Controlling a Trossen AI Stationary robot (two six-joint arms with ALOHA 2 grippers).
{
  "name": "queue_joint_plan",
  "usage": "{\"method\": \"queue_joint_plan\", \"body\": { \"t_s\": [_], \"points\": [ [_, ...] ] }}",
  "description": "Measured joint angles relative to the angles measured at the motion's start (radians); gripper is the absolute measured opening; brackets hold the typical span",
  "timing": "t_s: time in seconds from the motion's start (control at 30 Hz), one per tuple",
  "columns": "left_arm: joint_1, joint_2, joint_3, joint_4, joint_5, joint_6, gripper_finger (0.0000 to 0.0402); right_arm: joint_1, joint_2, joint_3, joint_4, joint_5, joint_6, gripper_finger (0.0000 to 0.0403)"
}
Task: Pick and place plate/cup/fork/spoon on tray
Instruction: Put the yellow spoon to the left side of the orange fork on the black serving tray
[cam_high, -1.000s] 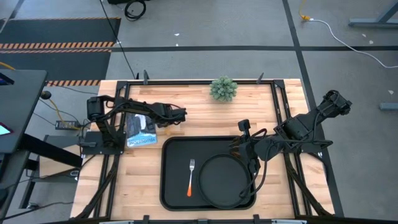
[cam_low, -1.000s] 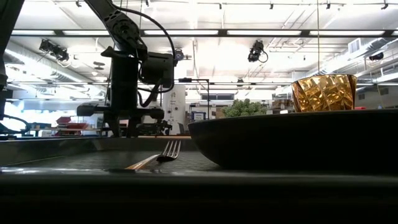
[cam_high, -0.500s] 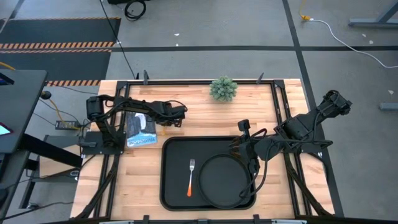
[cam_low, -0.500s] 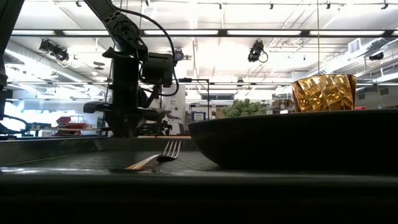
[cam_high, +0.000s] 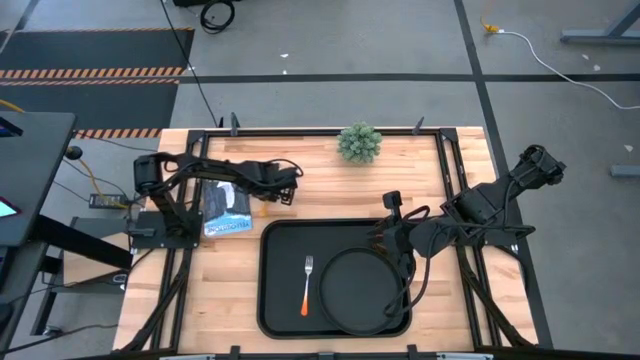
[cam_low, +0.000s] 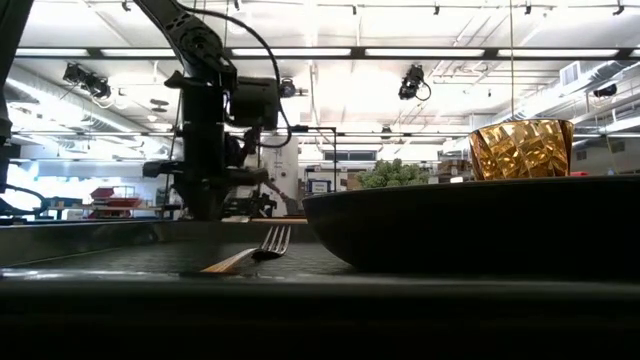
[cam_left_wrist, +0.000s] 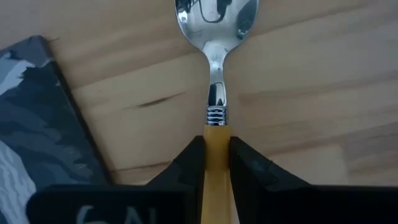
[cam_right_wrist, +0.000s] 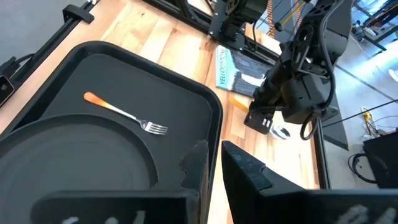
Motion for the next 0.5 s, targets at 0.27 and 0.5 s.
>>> {"method": "queue_joint_plan", "body": {
  "t_s": [0.27, 0.5],
  "points": [
    [-0.009, -0.067, 0.002, 0.011, 0.01, -0.027, 0.0059, 0.0, 0.0, 0.0, -0.016, 0.001, 0.016, 0.0052],
    [-0.104, -0.144, 0.002, 0.057, 0.045, -0.083, 0.006, 0.006, -0.023, 0.0, -0.076, 0.025, 0.049, 0.0052]
  ]
}}
